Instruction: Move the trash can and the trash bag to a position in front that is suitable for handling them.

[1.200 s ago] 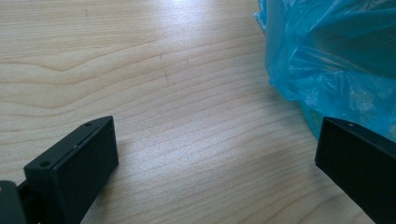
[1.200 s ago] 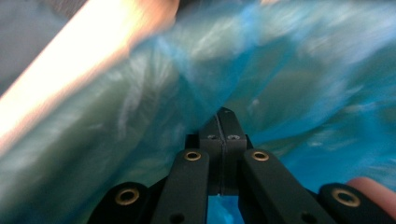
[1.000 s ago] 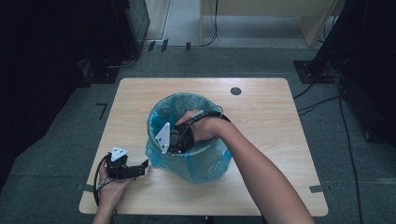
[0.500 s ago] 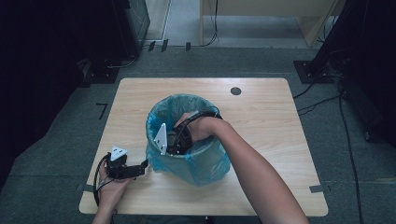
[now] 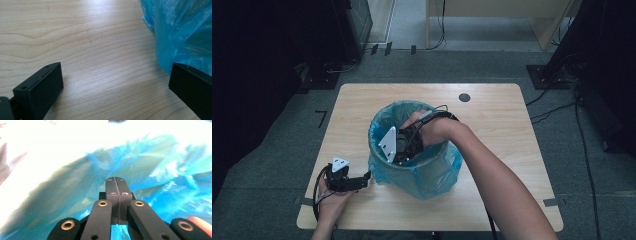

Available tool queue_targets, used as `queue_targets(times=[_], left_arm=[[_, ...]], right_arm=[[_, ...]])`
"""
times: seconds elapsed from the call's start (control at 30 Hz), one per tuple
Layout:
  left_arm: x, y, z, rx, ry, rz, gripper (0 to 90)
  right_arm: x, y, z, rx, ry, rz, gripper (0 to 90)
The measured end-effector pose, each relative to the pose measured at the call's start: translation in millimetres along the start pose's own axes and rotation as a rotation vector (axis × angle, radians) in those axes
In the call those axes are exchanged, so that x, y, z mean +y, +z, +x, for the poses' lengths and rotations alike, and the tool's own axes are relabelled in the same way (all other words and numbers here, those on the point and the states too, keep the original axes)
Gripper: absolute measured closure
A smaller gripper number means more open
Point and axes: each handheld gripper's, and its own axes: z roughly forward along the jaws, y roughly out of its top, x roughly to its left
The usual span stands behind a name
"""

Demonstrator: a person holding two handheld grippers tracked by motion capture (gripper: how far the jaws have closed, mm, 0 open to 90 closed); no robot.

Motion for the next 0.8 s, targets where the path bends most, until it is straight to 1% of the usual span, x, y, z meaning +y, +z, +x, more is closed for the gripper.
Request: queue_targets(times=[0.03,0.3,0.37,0.43,0.53,0.63,0.8], left_arm=[[0.1,0.3,-0.8,0.004,0.002,0.001,0.0],[0.6,2.1,-5.0,0.036,0.033,0.018,0.0],[0.8,2.8,-6.6,0.049,0.044,0.025,0.0],[1.0,3.7,-8.7,0.064,0.064,0.036,0.0],[1.1,4.1,-9.5,0.069,0.059,0.034,0.0],[1.1,4.1,-9.5,0.069,0.059,0.034,0.0],[1.1,4.1,-9.5,0.069,0.060,0.034,0.0]], right_arm=[[0.4,-6.7,1.6,-0.005,-0.006,-0.001,90.0],[-0.3,-48.6,18.9,-0.050,-0.007,-0.030,90.0],[-1.3,-59.3,23.2,-0.061,0.002,-0.040,89.5],[-2.5,-68.8,28.3,-0.068,0.002,-0.058,89.6],[-4.4,-80.6,36.6,-0.071,-0.002,-0.063,90.0],[-6.2,-90.0,45.0,-0.069,-0.005,-0.055,90.0],[-11.5,-100.8,58.4,-0.058,-0.004,-0.050,90.0]])
